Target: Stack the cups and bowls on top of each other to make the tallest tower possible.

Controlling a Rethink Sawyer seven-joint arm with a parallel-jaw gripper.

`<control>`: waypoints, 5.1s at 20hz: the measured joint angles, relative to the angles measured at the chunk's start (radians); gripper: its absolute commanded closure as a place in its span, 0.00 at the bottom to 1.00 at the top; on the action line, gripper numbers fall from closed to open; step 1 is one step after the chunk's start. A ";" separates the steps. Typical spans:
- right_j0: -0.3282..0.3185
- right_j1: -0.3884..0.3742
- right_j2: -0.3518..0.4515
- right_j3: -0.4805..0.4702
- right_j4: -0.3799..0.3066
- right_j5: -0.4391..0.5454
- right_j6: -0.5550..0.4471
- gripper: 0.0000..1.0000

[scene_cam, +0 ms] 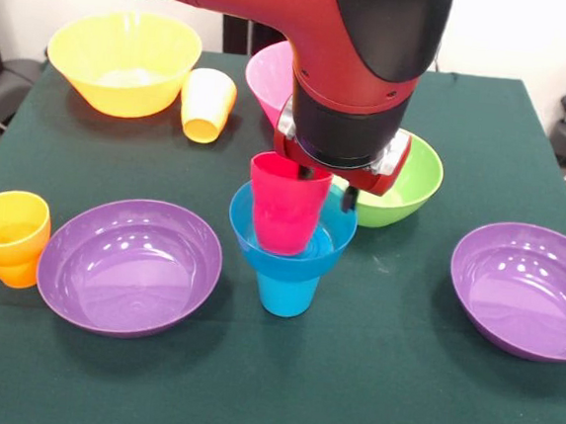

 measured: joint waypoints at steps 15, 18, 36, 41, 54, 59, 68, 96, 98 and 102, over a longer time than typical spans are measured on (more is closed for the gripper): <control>0.000 0.002 0.000 0.000 0.000 0.000 0.000 0.00; 0.000 0.003 0.000 0.000 0.000 0.000 0.000 0.00; 0.000 0.032 0.000 -0.082 0.000 0.018 0.000 0.00; -0.001 0.034 0.000 -0.122 0.000 0.084 0.000 0.00; -0.001 -0.034 -0.021 -0.122 0.000 0.280 0.000 0.00; -0.002 -0.056 -0.027 -0.140 0.001 0.355 0.000 0.00; 0.008 -0.127 -0.031 -0.091 0.091 0.499 0.012 0.00; 0.202 -0.359 -0.126 0.491 0.233 -0.056 0.115 0.00; 0.202 -0.358 -0.128 0.507 0.233 -0.086 0.115 0.00; 0.202 -0.358 -0.130 0.541 0.233 -0.144 0.115 0.00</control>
